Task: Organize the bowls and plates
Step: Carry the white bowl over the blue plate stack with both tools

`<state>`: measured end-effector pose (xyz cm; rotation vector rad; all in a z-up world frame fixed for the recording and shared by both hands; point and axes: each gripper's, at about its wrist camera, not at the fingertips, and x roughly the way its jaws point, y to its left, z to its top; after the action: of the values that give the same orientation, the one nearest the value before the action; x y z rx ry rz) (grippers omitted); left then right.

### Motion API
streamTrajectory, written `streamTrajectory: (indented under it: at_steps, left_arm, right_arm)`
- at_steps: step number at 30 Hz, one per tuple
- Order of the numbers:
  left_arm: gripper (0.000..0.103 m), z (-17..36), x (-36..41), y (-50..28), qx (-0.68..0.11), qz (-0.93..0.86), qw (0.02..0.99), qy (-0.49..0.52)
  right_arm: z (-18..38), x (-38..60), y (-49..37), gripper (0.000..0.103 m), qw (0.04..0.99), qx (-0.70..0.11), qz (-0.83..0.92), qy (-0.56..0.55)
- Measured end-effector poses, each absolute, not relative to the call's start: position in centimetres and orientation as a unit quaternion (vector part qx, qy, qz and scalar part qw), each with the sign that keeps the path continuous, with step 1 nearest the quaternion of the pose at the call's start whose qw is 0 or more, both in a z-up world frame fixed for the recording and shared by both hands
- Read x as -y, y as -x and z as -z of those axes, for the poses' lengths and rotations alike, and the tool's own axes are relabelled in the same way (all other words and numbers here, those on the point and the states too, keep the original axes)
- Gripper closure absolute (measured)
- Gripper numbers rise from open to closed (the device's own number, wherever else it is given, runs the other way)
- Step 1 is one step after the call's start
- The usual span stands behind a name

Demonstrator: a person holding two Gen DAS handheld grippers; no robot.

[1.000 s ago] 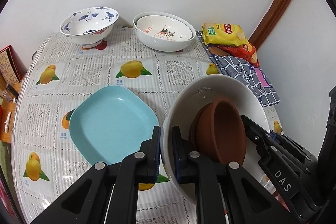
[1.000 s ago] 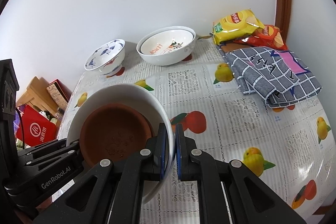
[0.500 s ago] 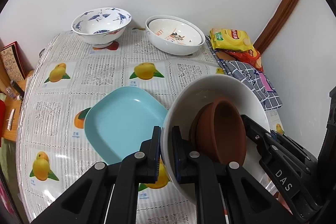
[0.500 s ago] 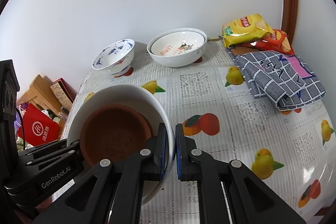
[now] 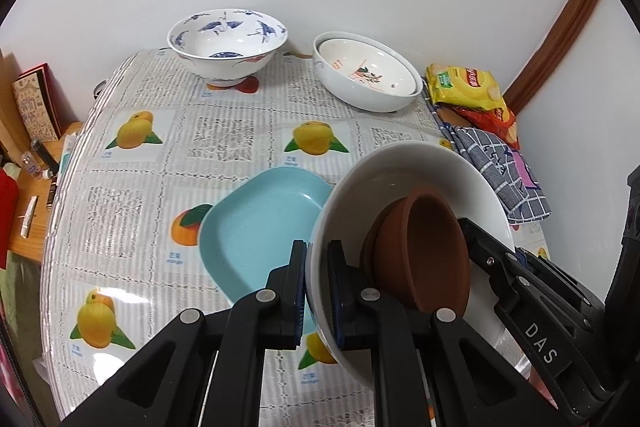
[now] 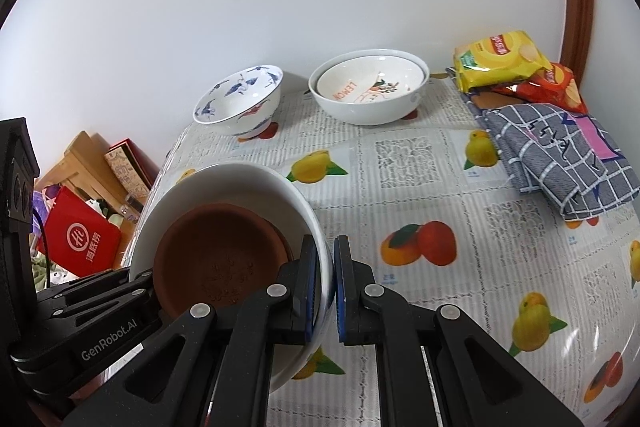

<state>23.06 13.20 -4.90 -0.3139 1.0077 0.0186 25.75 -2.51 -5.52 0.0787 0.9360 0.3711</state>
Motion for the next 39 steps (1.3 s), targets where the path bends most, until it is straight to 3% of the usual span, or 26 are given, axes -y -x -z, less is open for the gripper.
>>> streamTrajectory:
  at_steps: [39]
  left_arm:
    - [0.093,7.2,-18.1,-24.9,-0.487,-0.034,0.857,0.166]
  right_arm:
    - [7.8,-2.6,-28.7,0.095,0.864,-0.459,-0.206,-0.020]
